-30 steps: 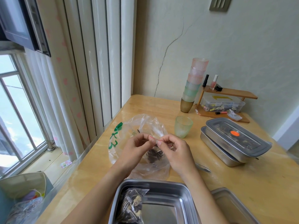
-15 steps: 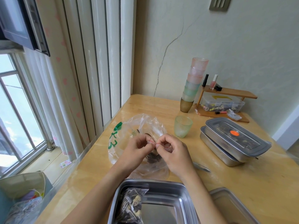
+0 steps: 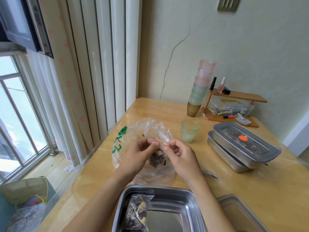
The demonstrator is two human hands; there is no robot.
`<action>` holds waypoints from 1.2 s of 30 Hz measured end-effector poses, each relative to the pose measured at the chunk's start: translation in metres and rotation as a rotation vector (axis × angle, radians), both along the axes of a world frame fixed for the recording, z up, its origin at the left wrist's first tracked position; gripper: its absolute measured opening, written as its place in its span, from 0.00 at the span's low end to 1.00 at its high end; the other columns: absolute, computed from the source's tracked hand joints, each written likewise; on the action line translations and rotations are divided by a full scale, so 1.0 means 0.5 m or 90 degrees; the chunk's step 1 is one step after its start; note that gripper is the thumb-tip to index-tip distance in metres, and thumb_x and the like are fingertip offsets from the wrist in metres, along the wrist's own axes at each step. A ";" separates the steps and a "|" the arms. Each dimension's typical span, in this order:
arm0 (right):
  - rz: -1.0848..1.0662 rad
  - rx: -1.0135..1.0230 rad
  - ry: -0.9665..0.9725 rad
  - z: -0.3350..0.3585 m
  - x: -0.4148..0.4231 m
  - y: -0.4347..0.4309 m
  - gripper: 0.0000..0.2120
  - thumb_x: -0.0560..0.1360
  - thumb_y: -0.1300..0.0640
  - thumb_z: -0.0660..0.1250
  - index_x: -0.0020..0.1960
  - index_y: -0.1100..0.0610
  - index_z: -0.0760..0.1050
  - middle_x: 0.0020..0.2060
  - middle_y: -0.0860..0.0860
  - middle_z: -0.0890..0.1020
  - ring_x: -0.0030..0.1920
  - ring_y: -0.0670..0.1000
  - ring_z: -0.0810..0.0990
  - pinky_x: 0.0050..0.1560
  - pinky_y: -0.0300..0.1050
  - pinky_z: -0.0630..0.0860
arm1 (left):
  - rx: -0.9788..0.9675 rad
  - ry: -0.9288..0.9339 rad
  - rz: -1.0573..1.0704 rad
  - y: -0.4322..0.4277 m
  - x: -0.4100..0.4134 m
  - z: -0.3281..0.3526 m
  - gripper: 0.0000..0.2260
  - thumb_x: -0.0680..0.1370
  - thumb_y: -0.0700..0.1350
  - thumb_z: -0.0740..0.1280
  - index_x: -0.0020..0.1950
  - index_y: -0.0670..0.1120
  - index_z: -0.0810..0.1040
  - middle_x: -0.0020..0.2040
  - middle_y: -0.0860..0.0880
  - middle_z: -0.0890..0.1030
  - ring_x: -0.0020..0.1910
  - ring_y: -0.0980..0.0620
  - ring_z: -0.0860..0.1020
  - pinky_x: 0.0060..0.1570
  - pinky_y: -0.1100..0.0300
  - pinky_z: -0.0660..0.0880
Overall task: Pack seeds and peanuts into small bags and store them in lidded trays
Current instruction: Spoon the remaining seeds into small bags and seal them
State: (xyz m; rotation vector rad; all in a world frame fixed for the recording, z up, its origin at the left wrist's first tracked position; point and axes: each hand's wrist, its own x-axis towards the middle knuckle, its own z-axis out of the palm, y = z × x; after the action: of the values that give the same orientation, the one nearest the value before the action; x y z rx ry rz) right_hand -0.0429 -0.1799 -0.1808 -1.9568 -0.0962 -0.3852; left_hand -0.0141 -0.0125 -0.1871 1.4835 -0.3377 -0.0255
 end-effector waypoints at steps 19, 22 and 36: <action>0.024 0.001 -0.033 -0.005 0.003 -0.002 0.06 0.80 0.59 0.71 0.45 0.51 0.81 0.39 0.45 0.84 0.41 0.45 0.81 0.45 0.44 0.77 | -0.026 0.013 -0.069 0.004 -0.006 0.010 0.07 0.79 0.39 0.72 0.54 0.36 0.83 0.46 0.42 0.86 0.44 0.52 0.83 0.46 0.61 0.79; -0.009 -0.001 -0.026 -0.013 0.006 -0.004 0.07 0.81 0.59 0.69 0.45 0.49 0.78 0.39 0.45 0.84 0.43 0.46 0.82 0.46 0.42 0.78 | 0.005 0.022 -0.123 0.004 -0.009 0.003 0.15 0.77 0.41 0.75 0.62 0.43 0.77 0.52 0.41 0.83 0.48 0.47 0.83 0.49 0.53 0.82; -0.042 -0.050 -0.049 -0.013 0.005 -0.008 0.08 0.81 0.57 0.68 0.53 0.49 0.86 0.46 0.43 0.86 0.48 0.41 0.83 0.45 0.32 0.76 | -0.008 -0.027 -0.077 0.009 0.001 -0.013 0.20 0.73 0.41 0.78 0.63 0.45 0.80 0.57 0.43 0.84 0.57 0.42 0.84 0.56 0.45 0.83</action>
State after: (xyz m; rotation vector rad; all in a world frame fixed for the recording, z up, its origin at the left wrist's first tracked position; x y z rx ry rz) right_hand -0.0401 -0.1839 -0.1874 -2.0270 -0.0976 -0.5078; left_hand -0.0136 -0.0082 -0.1935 1.4515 -0.4601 -0.0883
